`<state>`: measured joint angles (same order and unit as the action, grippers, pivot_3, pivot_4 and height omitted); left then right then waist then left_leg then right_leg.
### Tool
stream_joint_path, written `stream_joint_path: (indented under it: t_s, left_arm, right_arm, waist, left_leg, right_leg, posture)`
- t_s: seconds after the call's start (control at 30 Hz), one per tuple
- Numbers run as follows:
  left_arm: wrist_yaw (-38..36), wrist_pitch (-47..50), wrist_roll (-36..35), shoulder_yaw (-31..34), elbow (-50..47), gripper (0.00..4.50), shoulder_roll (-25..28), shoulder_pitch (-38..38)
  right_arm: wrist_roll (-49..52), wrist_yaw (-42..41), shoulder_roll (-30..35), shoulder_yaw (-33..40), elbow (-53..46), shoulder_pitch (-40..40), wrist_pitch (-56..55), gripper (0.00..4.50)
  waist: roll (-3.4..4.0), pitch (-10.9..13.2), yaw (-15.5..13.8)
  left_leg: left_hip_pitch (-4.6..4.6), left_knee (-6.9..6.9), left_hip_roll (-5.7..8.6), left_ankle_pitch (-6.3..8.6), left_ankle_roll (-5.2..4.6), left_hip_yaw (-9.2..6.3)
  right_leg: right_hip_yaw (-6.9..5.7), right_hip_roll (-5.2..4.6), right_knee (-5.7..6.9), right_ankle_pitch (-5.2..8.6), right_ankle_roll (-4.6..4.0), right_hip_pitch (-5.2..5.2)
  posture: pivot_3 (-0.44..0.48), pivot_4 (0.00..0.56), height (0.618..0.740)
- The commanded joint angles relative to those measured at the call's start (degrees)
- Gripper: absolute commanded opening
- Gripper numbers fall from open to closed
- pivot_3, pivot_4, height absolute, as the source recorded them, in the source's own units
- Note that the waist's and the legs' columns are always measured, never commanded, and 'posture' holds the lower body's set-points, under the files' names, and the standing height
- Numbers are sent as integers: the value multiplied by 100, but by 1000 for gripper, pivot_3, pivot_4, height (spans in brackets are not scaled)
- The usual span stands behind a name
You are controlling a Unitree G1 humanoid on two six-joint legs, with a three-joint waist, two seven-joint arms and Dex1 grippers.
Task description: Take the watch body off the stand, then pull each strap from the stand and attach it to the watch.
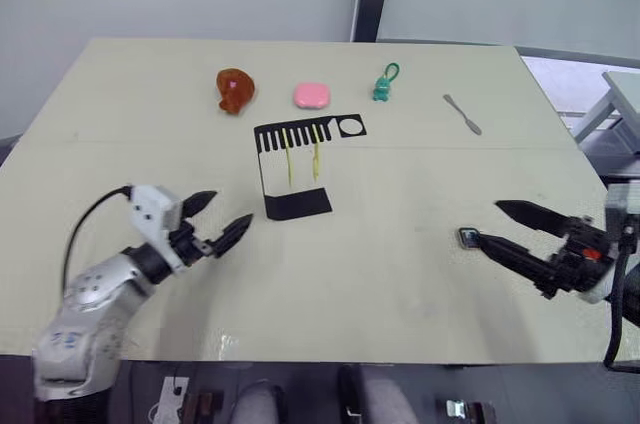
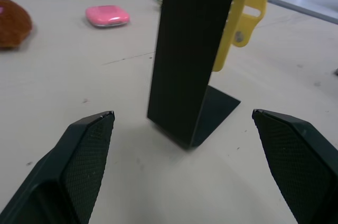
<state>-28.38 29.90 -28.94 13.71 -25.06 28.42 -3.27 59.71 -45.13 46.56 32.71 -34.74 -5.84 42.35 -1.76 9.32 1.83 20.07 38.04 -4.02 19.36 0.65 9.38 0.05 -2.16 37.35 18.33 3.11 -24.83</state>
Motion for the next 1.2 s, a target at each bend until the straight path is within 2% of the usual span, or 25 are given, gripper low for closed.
stream_joint_path:
  t_s: [0.03, 0.2, 0.3, 0.47, 0.57, 0.9, 0.93, 1.0, 1.2]
  left_arm:
    - [221, -189, 287, -199, 24, 4500, -86, -264]
    - [589, -321, 750, -550, 419, 4500, -353, -747]
    - [841, -391, 956, -669, 653, 4500, -586, -998]
    - [1177, -562, 1297, -889, 841, 4500, -1009, -1092]
    - [1234, -542, 1355, -936, 838, 3764, -1127, -1139]
    - [1402, -616, 1603, -920, 1033, 3764, -1218, -1363]
    - [1405, -607, 1602, -924, 1027, 3336, -1229, -1351]
    - [1416, -599, 1656, -996, 1026, 2918, -1239, -1339]
    - [1508, -688, 1751, -1049, 1019, 2918, -1357, -1298]
  right_arm:
    - [535, 373, 3, -383, -415, 536, 66, 4477]
    - [562, 562, 63, -1160, -450, 1519, 83, 4477]
    - [535, 503, 44, -1458, -426, 1765, 95, 4477]
    - [-172, 528, -177, -2075, -242, 1917, -159, 4477]
    - [-368, 530, -291, -2259, -245, 1962, -217, 4500]
    - [-726, 494, -417, -2369, -118, 1962, -324, 4500]
    - [-745, 496, -434, -2378, -127, 1964, -323, 4500]
    - [-773, 501, -457, -2392, -135, 1962, -329, 4500]
    - [-825, 588, -580, -2461, -206, 1960, -328, 4500]
  waist:
    - [0, 0, -2]
    - [0, 0, -26]
    - [0, 0, -40]
    - [-1, -1, -35]
    - [-1, -1, -20]
    - [-1, -1, -26]
    - [-1, -1, -26]
    - [-1, -1, -29]
    - [-1, -1, -30]
  left_leg:
    - [-1, 1, 0, 0, 0, 1]
    - [1, 6, 6, -1, -2, -3]
    - [7, 9, 9, -2, -5, -15]
    - [10, 10, 13, -2, -10, -21]
    - [10, 12, 12, -4, -10, -20]
    - [9, 12, 12, -4, -9, -21]
    - [8, 12, 12, -4, -9, -21]
    - [8, 12, 12, -4, -9, -21]
    - [9, 13, 12, -4, -9, -21]
  right_leg:
    - [1, 1, 1, 0, 0, 0]
    - [2, -3, 0, 0, 0, 0]
    - [-1, -6, -2, 0, 0, 0]
    - [-3, -13, -4, -2, 4, 4]
    - [-3, -13, 0, -2, 5, 2]
    - [-7, -14, 1, -2, 5, 3]
    - [-7, -14, 2, -2, 5, 3]
    - [-7, -14, 2, -2, 5, 3]
    - [-8, -14, 2, -2, 5, 3]
  posture:
    - [0, 150, 740]
    - [0, 150, 740]
    - [0, 150, 740]
    - [0, 150, 740]
    - [0, 150, 740]
    - [0, 150, 740]
    - [0, 150, 740]
    - [0, 150, 740]
    - [0, 150, 740]
